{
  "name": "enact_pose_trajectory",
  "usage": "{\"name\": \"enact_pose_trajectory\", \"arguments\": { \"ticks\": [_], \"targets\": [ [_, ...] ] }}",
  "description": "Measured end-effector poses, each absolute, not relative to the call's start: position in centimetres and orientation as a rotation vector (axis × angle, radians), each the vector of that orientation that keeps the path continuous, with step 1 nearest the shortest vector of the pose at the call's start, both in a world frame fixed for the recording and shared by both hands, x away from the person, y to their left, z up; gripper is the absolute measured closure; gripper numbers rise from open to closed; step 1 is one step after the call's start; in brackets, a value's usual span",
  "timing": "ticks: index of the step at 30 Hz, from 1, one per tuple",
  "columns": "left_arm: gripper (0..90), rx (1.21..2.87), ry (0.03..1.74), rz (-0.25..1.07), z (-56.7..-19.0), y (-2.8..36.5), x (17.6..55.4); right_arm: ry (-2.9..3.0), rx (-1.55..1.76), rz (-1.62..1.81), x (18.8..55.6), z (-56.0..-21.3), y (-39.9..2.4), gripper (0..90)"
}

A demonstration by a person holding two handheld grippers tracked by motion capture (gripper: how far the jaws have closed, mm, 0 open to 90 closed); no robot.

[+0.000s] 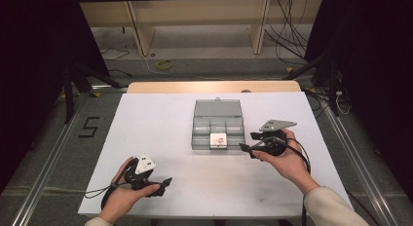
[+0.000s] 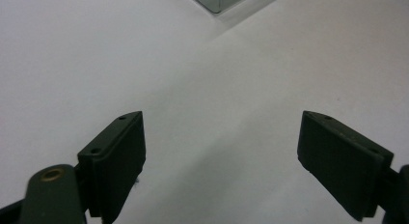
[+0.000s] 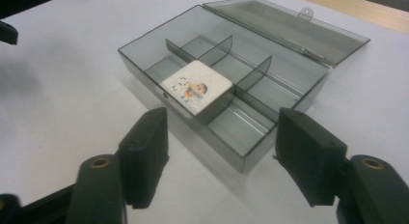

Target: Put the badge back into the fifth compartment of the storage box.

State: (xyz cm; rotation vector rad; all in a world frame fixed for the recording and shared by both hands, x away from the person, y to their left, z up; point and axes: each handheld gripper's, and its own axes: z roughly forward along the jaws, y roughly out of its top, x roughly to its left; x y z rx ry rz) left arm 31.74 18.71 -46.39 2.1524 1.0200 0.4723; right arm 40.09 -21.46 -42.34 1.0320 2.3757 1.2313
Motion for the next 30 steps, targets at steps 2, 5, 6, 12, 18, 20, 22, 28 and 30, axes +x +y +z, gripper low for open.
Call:
{"name": "enact_pose_trajectory", "arguments": {
  "ticks": [2,5,6,12,18,20,22,28,30],
  "targets": [
    [16.6,2.153,1.018,0.474,-46.4,18.7,31.7,2.369,1.036,1.246,39.6,-42.5,-22.1,32.6],
    [16.6,2.156,1.019,0.474,-46.4,18.7,31.7,2.357,1.031,1.258,38.7,-42.8,-23.1,30.5],
    [16.6,2.155,1.02,0.474,-46.4,18.7,31.7,2.355,1.033,1.26,38.4,-42.9,-23.4,30.1],
    [16.6,2.152,1.022,0.472,-46.5,18.7,31.7,2.317,1.037,1.292,36.3,-43.6,-25.4,27.6],
    [16.6,2.164,1.017,0.473,-46.5,18.7,31.7,2.292,1.043,1.294,34.5,-44.4,-26.8,26.3],
    [16.6,2.164,1.013,0.475,-46.5,18.7,31.7,2.288,1.037,1.294,34.0,-44.5,-27.0,26.2],
    [16.6,2.163,1.014,0.474,-46.5,18.7,31.7,2.291,1.031,1.296,33.7,-44.5,-27.1,25.8],
    [16.6,2.162,1.014,0.474,-46.5,18.7,31.7,2.3,1.025,1.296,33.5,-44.6,-27.1,24.4],
    [16.6,2.161,1.011,0.475,-46.5,18.6,31.7,2.306,1.029,1.294,33.4,-44.7,-27.2,23.8]
  ]
}}
